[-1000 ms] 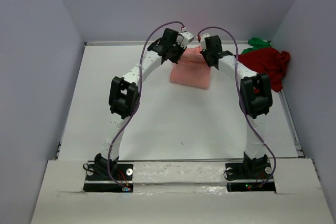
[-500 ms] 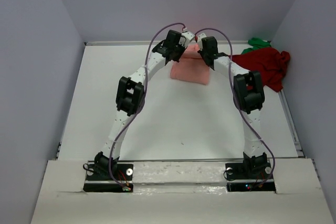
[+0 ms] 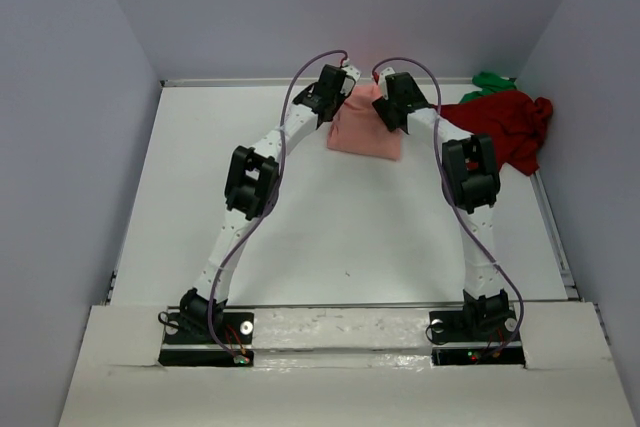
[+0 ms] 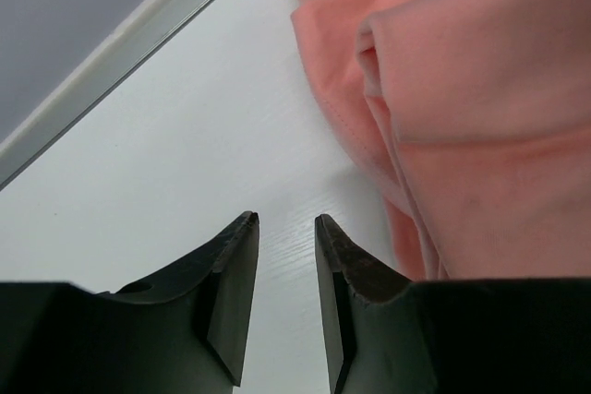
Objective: Fold and stack the t-shirts
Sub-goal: Fold the tshirt
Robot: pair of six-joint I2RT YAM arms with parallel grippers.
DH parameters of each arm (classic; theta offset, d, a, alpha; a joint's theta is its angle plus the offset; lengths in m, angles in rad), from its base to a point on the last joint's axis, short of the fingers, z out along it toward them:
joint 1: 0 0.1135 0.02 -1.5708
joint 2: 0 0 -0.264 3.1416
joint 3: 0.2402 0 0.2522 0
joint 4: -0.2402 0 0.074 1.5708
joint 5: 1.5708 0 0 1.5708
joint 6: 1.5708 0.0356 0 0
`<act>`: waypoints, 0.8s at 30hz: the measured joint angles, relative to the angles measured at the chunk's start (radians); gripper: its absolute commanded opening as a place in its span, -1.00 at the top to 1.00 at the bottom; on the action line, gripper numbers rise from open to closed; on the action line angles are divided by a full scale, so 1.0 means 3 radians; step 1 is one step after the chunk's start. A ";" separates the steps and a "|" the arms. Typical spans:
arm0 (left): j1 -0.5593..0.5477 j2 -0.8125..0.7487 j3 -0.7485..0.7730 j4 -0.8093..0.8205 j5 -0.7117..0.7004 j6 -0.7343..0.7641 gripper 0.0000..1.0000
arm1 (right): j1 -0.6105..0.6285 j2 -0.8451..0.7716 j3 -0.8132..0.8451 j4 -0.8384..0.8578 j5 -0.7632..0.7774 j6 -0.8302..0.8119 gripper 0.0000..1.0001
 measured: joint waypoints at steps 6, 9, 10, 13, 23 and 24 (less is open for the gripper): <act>-0.0033 -0.0013 -0.0069 0.0067 -0.0280 0.0000 0.09 | -0.0003 -0.0027 0.0001 -0.0008 -0.0018 -0.0001 -0.88; -0.0023 -0.0120 -0.0233 0.0022 -0.0354 -0.0017 -0.03 | -0.0003 -0.0181 -0.0057 -0.0033 -0.0088 -0.0041 -0.89; -0.0009 -0.0184 -0.0270 -0.0039 -0.0336 -0.0056 -0.04 | -0.0003 -0.0245 -0.0093 -0.0029 -0.0108 -0.0071 -0.90; 0.0109 -0.0472 -0.0385 -0.0188 -0.0245 -0.0177 -0.04 | 0.0011 -0.0631 -0.0371 0.0027 -0.0139 -0.0256 -0.95; 0.1368 -0.2488 -0.2035 -0.0053 0.0137 -0.0399 -0.06 | 0.0519 -0.1581 -0.1742 0.1531 0.0011 -0.1864 -0.99; 0.1553 -0.2724 -0.2309 0.0000 0.0131 -0.0397 -0.06 | 0.0566 -0.1535 -0.1829 0.1656 0.0015 -0.2005 -0.99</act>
